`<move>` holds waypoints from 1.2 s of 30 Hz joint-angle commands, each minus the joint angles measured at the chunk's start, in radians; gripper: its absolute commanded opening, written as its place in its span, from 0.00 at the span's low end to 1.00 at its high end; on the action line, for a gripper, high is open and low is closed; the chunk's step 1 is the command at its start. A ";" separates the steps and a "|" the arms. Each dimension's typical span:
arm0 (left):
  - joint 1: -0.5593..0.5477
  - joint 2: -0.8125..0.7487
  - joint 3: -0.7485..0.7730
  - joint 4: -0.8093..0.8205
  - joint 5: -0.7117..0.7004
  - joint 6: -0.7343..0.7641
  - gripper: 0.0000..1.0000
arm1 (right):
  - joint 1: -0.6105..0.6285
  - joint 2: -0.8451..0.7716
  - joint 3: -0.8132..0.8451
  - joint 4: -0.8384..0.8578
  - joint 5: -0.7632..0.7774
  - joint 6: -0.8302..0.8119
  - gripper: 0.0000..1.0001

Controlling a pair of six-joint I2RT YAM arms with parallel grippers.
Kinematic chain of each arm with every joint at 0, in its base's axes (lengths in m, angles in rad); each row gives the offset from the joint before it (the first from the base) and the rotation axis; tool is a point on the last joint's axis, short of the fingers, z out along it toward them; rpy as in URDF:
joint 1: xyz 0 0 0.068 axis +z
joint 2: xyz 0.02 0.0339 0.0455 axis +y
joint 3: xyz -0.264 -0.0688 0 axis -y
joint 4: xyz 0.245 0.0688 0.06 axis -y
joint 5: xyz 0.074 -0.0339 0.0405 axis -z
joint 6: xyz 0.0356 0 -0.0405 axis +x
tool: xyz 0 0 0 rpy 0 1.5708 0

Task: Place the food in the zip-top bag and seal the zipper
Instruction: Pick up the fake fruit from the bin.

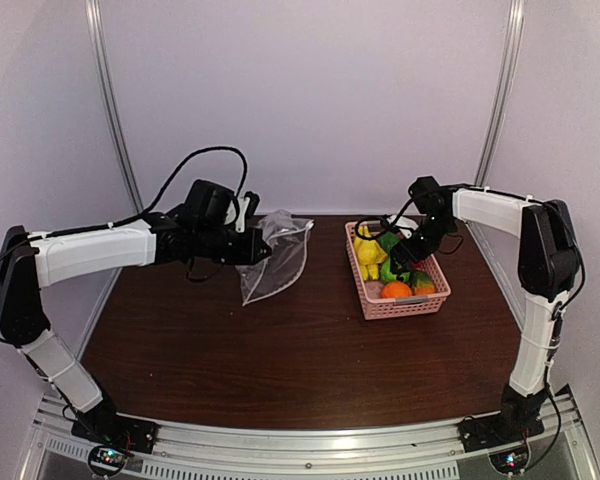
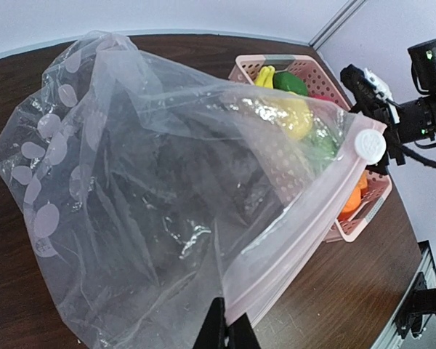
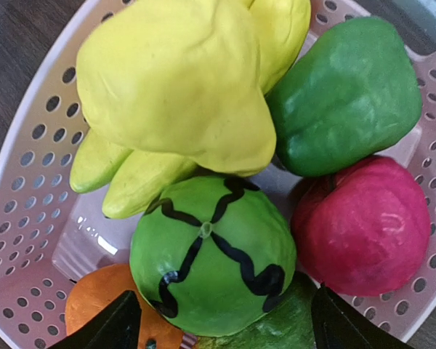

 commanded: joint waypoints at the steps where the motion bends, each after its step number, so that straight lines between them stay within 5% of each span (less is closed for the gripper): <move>1: 0.005 -0.037 0.003 0.036 -0.004 -0.035 0.00 | 0.003 -0.043 -0.038 0.032 0.015 0.009 0.84; 11: 0.003 -0.073 -0.001 0.009 -0.010 -0.067 0.00 | 0.027 0.022 -0.067 0.089 -0.064 0.052 0.87; 27: -0.009 -0.080 -0.032 -0.006 0.014 -0.059 0.00 | 0.035 0.071 -0.092 0.077 0.027 0.064 0.91; 36: -0.012 -0.062 -0.046 0.016 0.008 -0.066 0.00 | 0.032 -0.078 -0.130 0.098 0.066 0.058 0.64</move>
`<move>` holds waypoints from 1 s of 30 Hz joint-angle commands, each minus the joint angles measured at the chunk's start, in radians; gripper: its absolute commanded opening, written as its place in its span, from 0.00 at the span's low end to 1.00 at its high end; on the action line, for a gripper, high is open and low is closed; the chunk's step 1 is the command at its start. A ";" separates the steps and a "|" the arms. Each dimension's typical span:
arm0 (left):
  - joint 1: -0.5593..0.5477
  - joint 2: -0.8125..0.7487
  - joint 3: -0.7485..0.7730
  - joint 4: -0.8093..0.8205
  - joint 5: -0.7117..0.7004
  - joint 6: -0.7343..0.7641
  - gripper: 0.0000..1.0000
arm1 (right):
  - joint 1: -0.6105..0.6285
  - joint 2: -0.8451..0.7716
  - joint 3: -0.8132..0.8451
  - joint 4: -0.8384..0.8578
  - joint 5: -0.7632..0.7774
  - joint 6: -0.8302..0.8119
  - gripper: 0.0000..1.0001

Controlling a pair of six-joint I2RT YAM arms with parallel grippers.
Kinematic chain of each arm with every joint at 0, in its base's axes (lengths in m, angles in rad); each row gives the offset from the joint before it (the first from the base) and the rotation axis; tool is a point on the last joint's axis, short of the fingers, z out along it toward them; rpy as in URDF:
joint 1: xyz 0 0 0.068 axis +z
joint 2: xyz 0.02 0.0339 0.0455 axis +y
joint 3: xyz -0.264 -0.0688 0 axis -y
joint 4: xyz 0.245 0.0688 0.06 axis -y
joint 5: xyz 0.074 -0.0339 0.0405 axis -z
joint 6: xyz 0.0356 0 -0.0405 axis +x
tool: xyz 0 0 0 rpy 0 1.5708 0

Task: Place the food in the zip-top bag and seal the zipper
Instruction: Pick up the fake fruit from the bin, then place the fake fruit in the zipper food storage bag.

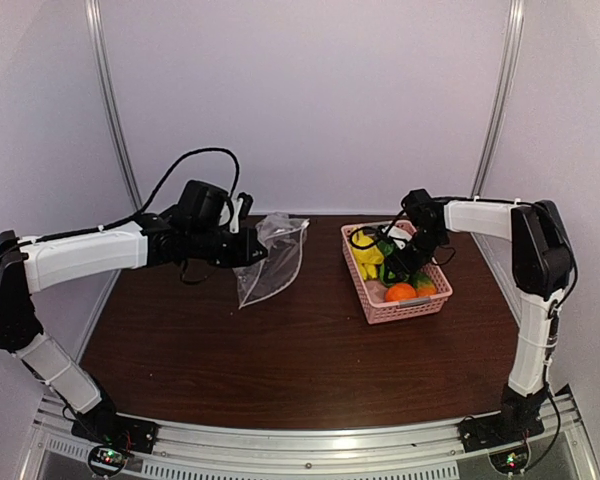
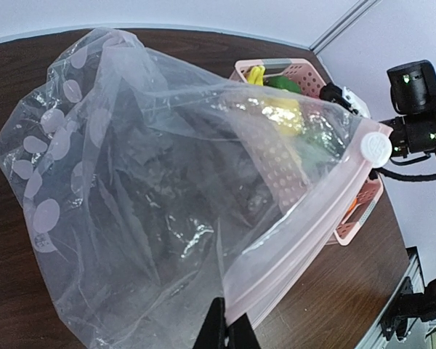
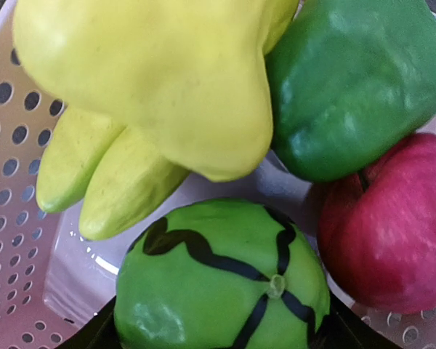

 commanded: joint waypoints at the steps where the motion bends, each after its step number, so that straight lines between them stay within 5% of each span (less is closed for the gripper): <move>1: -0.008 -0.003 -0.014 0.042 0.007 -0.002 0.00 | 0.004 -0.161 -0.058 -0.024 0.074 -0.026 0.63; 5: -0.016 0.026 0.011 0.058 0.016 -0.006 0.00 | 0.005 -0.311 -0.074 -0.068 0.049 -0.045 0.60; 9: -0.031 0.040 0.031 0.090 0.017 -0.030 0.00 | 0.038 -0.425 -0.020 -0.111 -0.160 -0.042 0.55; 18: -0.073 0.112 0.135 0.198 0.020 -0.131 0.00 | 0.247 -0.457 0.026 -0.013 -0.484 0.028 0.53; 24: -0.090 0.133 0.215 0.195 0.051 -0.144 0.00 | 0.285 -0.365 0.057 0.108 -0.535 0.133 0.52; 30: -0.118 0.112 0.229 0.171 0.090 -0.144 0.00 | 0.286 -0.285 0.088 0.239 -0.417 0.253 0.53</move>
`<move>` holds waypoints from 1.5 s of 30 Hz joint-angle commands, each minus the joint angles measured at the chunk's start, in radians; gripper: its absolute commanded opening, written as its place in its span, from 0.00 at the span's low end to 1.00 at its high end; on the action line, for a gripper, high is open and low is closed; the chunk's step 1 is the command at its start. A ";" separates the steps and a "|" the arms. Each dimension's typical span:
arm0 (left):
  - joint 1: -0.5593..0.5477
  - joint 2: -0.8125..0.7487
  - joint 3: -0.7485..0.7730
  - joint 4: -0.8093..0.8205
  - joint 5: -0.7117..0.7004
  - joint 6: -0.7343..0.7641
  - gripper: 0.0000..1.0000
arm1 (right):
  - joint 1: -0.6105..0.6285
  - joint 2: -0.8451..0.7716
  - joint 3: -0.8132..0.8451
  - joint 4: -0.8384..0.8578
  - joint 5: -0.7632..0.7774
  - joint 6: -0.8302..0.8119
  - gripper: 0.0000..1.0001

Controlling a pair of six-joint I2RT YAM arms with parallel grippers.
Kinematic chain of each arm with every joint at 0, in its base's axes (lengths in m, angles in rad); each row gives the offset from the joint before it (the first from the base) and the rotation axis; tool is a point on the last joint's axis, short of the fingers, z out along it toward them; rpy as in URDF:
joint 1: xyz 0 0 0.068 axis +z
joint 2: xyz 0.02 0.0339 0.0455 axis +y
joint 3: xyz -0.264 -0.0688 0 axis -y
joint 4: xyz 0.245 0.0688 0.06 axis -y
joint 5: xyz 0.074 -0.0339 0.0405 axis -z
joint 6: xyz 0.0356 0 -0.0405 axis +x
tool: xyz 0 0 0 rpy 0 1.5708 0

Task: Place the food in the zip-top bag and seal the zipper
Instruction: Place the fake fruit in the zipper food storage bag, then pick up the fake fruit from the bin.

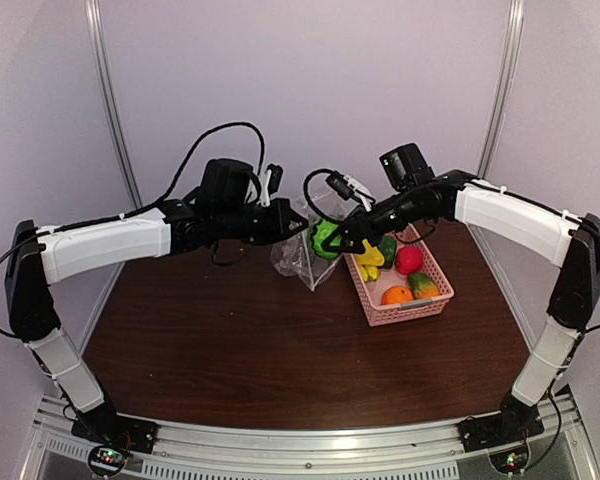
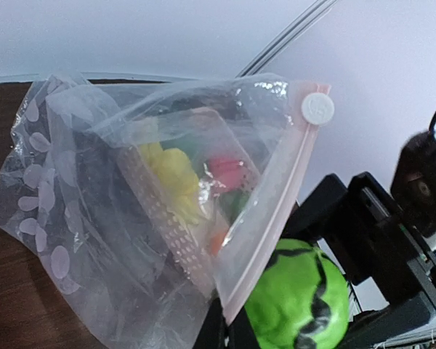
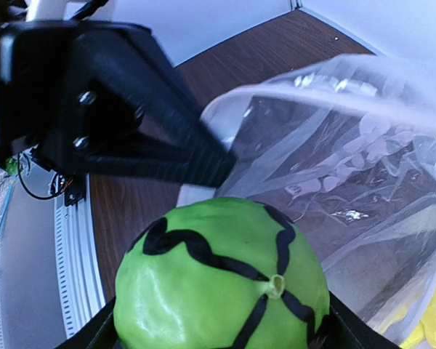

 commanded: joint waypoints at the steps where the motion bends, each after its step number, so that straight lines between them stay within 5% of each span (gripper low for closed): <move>1: -0.031 -0.019 0.022 0.013 0.051 -0.008 0.00 | 0.004 0.044 0.054 0.148 0.123 0.144 0.54; 9: -0.095 -0.070 -0.024 0.020 -0.019 -0.014 0.00 | 0.011 0.125 0.101 0.131 0.212 0.278 0.65; 13: -0.097 -0.088 -0.038 0.007 -0.062 -0.016 0.00 | 0.028 0.129 0.146 0.060 0.148 0.207 0.88; 18: -0.096 -0.121 -0.033 -0.080 -0.161 0.037 0.00 | 0.014 0.018 0.144 -0.040 0.140 0.064 0.99; 26: -0.039 -0.173 -0.075 -0.167 -0.236 0.109 0.00 | -0.129 -0.112 0.027 -0.139 0.037 -0.017 0.98; 32: -0.020 -0.258 -0.202 -0.155 -0.313 0.166 0.00 | -0.263 -0.048 -0.037 -0.155 0.225 -0.070 0.90; 38: 0.017 -0.225 -0.217 -0.111 -0.139 0.161 0.00 | -0.274 0.144 0.055 -0.133 0.325 -0.176 0.82; 45: 0.019 -0.152 -0.158 -0.137 -0.020 0.174 0.00 | -0.267 0.310 0.201 -0.105 0.362 -0.181 0.89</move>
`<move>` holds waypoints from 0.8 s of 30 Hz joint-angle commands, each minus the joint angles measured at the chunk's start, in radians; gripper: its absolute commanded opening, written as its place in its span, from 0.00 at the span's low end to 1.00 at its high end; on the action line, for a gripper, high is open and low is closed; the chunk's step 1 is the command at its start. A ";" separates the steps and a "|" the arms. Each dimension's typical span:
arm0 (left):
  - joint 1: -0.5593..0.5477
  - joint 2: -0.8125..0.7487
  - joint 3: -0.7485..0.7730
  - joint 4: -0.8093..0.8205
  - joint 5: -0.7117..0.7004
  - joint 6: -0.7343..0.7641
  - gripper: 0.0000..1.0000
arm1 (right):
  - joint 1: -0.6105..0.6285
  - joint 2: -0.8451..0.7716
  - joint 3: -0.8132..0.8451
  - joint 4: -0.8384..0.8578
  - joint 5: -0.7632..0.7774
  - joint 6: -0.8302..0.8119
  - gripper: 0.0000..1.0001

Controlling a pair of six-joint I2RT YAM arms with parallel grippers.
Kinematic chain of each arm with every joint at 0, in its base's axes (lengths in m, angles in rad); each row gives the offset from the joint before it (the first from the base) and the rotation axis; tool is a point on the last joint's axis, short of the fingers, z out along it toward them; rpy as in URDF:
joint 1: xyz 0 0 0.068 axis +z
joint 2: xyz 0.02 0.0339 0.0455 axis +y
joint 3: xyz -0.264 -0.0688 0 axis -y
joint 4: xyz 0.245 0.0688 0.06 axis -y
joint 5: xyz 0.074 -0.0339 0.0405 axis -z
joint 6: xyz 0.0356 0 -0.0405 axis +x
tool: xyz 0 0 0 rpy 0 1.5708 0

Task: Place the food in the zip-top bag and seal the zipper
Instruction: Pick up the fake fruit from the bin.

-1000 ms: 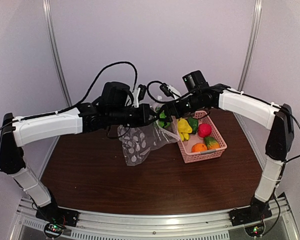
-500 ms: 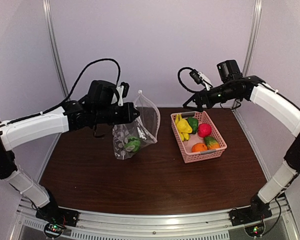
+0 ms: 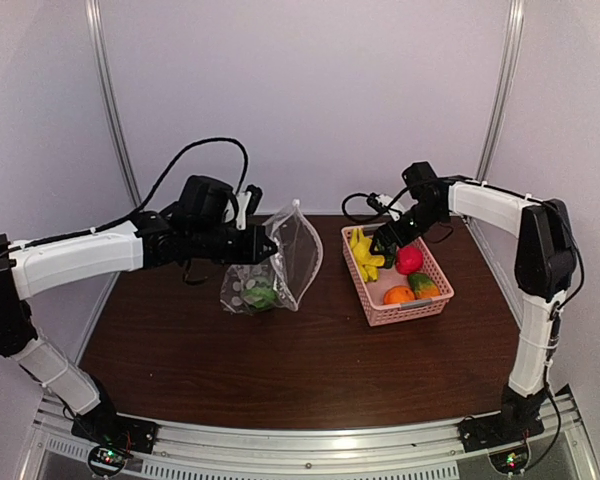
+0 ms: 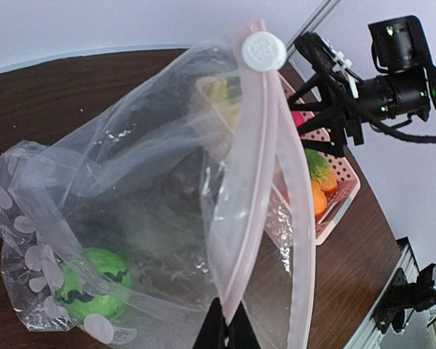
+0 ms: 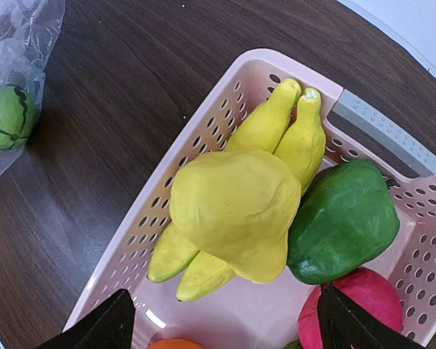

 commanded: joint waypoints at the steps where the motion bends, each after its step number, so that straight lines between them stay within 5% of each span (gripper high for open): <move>1: 0.002 0.022 0.017 0.020 0.080 0.013 0.00 | 0.011 0.063 0.124 0.005 0.053 -0.033 0.90; 17: 0.002 0.033 0.027 0.022 0.067 0.009 0.00 | 0.035 0.276 0.268 -0.042 -0.017 -0.037 0.92; 24: 0.002 0.046 0.040 0.019 0.062 0.012 0.00 | 0.036 0.287 0.269 -0.037 -0.031 -0.024 0.70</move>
